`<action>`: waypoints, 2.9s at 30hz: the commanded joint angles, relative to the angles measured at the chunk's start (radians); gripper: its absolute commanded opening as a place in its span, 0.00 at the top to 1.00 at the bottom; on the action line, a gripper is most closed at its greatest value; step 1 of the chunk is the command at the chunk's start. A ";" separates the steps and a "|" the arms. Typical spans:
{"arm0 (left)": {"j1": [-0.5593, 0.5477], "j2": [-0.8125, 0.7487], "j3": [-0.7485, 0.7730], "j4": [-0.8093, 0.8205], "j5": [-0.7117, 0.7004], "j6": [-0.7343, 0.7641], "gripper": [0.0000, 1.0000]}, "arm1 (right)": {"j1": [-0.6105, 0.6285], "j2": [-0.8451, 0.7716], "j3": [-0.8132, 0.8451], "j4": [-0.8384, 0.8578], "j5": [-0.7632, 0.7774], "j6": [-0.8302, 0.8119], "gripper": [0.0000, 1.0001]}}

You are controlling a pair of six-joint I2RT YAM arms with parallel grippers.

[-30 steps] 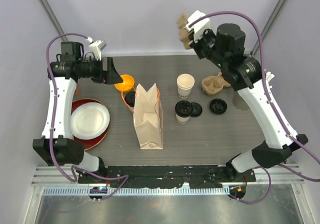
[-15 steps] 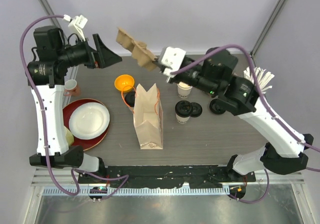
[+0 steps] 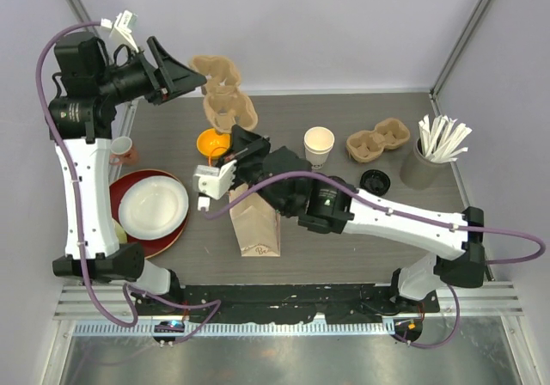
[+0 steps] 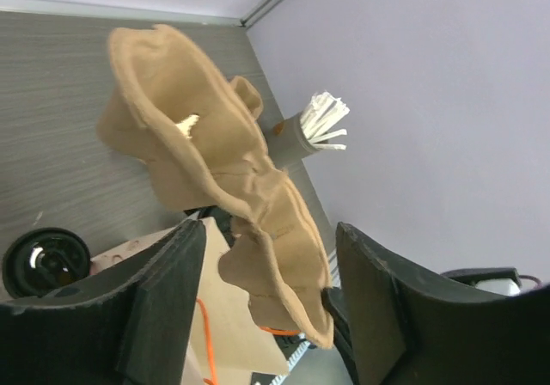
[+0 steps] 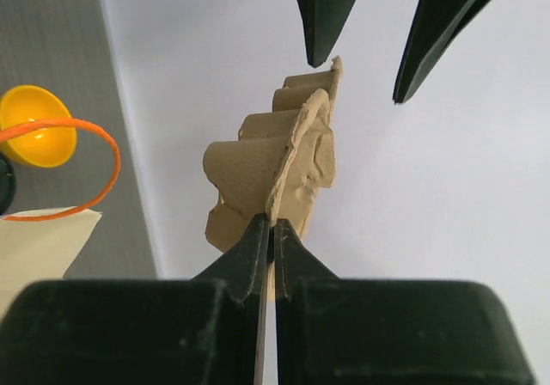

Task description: Pack the takeout coffee

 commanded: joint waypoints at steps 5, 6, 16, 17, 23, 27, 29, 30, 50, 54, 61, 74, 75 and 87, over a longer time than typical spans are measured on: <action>0.010 0.074 0.047 -0.059 -0.170 0.033 0.37 | 0.056 0.046 -0.102 0.387 0.244 -0.417 0.99; 0.010 0.080 0.048 -0.053 -0.170 0.031 0.36 | 0.061 0.051 -0.111 0.404 0.246 -0.428 0.99; 0.011 0.098 0.013 0.023 -0.080 -0.018 0.74 | 0.107 0.080 -0.116 0.410 0.258 -0.482 0.99; 0.011 0.098 0.008 0.026 -0.069 -0.030 0.83 | 0.107 0.081 -0.118 0.400 0.254 -0.477 0.99; 0.010 0.080 -0.038 0.065 -0.018 -0.053 1.00 | 0.105 0.103 -0.064 0.266 0.246 -0.358 0.99; 0.010 0.079 -0.016 0.054 -0.050 -0.021 1.00 | 0.093 0.108 0.126 -0.037 0.167 -0.094 0.44; 0.010 0.080 0.016 0.027 -0.084 0.008 1.00 | 0.090 0.063 0.178 -0.208 0.003 0.059 0.35; 0.011 0.080 0.027 0.017 -0.116 0.025 1.00 | 0.087 0.048 0.256 -0.281 -0.068 0.116 0.32; -0.243 -0.047 0.088 -0.167 -0.319 0.291 1.00 | -0.123 0.258 0.875 -0.824 -0.421 0.483 0.38; -0.265 -0.050 0.128 -0.155 -0.336 0.288 1.00 | -0.122 0.256 0.877 -0.850 -0.437 0.480 0.43; -0.266 -0.040 0.183 -0.141 -0.365 0.283 1.00 | -0.085 0.250 0.824 -0.777 -0.297 0.429 0.44; -0.283 -0.052 0.125 -0.124 -0.281 0.234 1.00 | -0.081 0.304 0.820 -0.742 -0.150 0.339 0.58; -0.285 -0.055 0.113 -0.121 -0.281 0.229 1.00 | -0.081 0.305 0.817 -0.740 -0.142 0.336 0.59; -0.306 -0.049 0.063 -0.093 -0.251 0.203 1.00 | -0.081 0.322 0.794 -0.742 -0.130 0.296 0.61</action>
